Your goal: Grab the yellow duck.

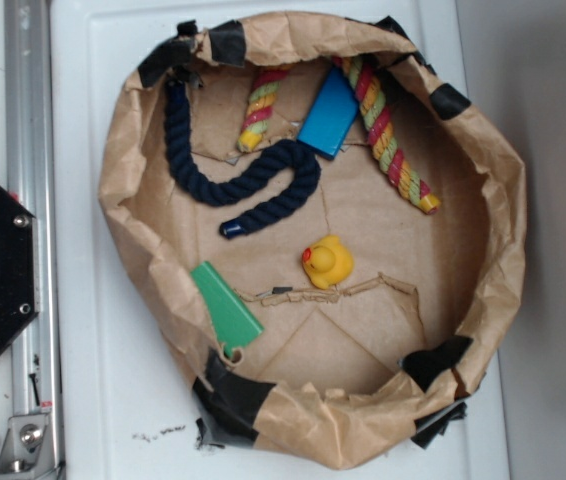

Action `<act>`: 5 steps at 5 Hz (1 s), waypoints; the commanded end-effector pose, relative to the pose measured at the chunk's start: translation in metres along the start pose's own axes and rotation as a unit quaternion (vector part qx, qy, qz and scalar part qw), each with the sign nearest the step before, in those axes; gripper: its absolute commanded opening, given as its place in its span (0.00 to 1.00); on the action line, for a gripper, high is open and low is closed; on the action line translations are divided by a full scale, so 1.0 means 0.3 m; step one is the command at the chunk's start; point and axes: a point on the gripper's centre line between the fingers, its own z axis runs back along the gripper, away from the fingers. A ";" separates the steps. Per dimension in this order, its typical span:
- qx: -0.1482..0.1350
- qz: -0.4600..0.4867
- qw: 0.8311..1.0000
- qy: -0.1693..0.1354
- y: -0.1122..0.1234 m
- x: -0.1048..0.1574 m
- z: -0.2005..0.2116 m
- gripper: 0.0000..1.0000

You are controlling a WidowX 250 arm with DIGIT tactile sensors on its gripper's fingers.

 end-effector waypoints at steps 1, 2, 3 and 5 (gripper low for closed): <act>0.000 0.000 1.000 0.000 0.000 0.000 0.000 1.00; 0.006 -0.061 0.998 -0.024 0.084 0.161 -0.086 1.00; -0.066 -0.178 0.980 -0.057 0.103 0.294 -0.189 1.00; -0.008 -0.220 0.969 -0.115 0.174 0.433 -0.411 1.00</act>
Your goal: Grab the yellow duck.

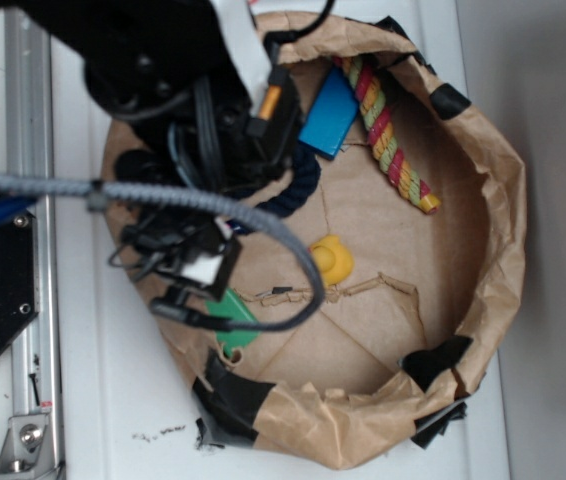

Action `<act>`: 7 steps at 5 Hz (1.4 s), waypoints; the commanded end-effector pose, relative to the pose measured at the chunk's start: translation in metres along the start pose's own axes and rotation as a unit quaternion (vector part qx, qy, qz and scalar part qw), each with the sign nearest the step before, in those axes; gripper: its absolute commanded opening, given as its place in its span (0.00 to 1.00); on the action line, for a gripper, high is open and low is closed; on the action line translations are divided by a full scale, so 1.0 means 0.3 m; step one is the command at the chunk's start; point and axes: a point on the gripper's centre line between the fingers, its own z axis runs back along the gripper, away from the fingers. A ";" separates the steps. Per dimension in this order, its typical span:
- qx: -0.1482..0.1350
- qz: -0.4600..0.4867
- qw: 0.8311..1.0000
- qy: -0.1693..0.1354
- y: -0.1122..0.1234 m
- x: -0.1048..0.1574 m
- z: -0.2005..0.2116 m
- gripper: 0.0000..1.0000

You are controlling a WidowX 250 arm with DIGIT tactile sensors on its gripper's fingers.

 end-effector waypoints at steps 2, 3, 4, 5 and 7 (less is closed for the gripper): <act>0.080 -0.052 0.994 0.049 0.099 0.051 -0.244 1.00; 0.073 -0.038 0.995 0.054 0.120 0.075 -0.308 1.00; 0.059 -0.050 0.996 0.046 0.084 0.076 -0.366 1.00; 0.025 -0.075 0.995 0.057 0.031 0.088 -0.441 1.00; 0.007 -0.115 0.991 0.063 -0.060 0.104 -0.425 1.00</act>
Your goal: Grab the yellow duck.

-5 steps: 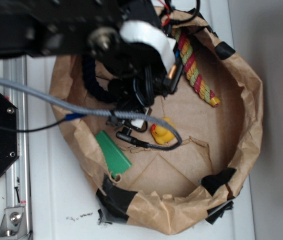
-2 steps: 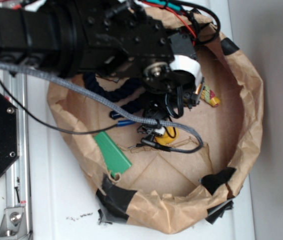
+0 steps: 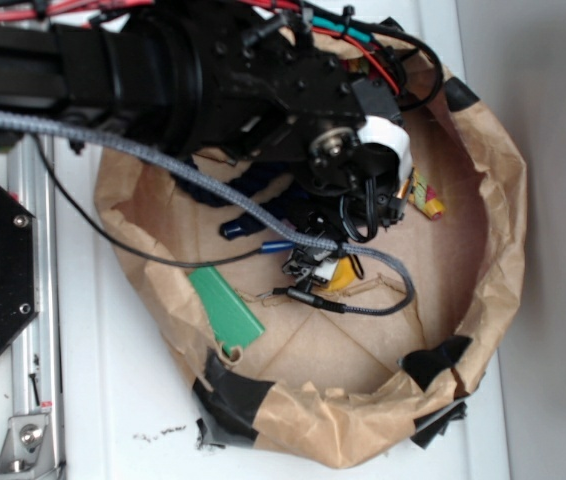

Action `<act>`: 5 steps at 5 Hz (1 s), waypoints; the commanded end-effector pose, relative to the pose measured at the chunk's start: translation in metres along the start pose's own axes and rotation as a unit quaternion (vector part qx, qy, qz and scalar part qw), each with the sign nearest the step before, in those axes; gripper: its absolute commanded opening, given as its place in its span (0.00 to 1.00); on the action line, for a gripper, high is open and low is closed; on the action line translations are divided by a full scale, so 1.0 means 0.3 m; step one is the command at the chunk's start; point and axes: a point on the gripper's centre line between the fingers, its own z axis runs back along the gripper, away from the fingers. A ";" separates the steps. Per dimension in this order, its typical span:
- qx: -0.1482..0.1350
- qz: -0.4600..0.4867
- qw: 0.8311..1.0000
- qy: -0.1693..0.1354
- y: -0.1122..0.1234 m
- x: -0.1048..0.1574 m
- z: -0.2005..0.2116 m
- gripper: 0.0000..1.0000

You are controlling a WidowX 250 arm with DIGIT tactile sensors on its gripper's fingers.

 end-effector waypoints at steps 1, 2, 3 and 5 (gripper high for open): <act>-0.030 -0.051 0.998 -0.030 -0.118 0.093 0.066 1.00; -0.037 -0.067 0.997 -0.028 -0.158 0.112 0.078 1.00; -0.043 -0.061 0.997 -0.021 -0.153 0.113 0.069 1.00; -0.054 -0.029 0.998 -0.015 -0.128 0.107 0.040 0.00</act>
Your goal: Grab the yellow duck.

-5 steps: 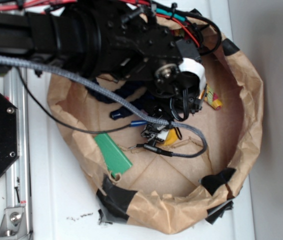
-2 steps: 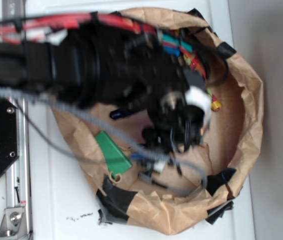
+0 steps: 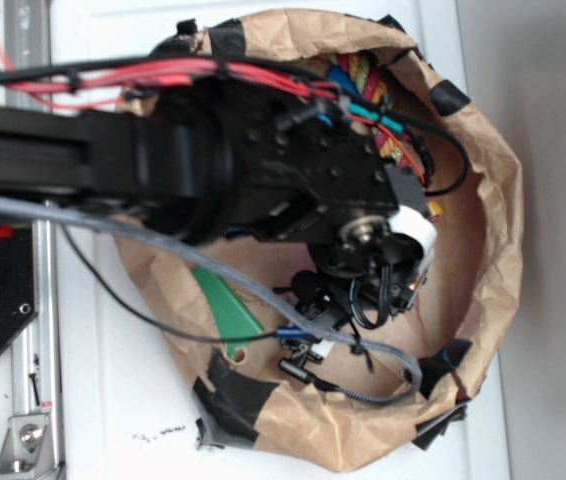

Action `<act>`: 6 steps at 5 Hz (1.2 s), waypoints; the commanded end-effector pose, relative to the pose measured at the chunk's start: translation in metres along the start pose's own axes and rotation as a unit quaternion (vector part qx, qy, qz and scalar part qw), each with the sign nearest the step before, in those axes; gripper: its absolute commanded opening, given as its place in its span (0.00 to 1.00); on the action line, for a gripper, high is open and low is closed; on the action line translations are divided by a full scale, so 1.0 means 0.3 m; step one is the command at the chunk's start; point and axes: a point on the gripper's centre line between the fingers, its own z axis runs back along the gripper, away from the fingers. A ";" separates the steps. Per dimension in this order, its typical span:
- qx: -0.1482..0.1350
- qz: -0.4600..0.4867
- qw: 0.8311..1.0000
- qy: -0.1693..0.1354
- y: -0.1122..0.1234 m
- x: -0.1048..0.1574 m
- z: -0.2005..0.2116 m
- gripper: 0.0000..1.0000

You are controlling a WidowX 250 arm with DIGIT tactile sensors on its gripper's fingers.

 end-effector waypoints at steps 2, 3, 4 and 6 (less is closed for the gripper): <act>0.058 0.033 0.997 -0.032 0.037 0.016 0.129 0.00; 0.095 0.126 0.981 -0.109 0.069 -0.025 0.311 0.00; 0.108 0.250 0.955 -0.113 0.054 -0.067 0.487 0.00; 0.137 0.406 0.895 -0.123 0.024 -0.040 0.471 0.00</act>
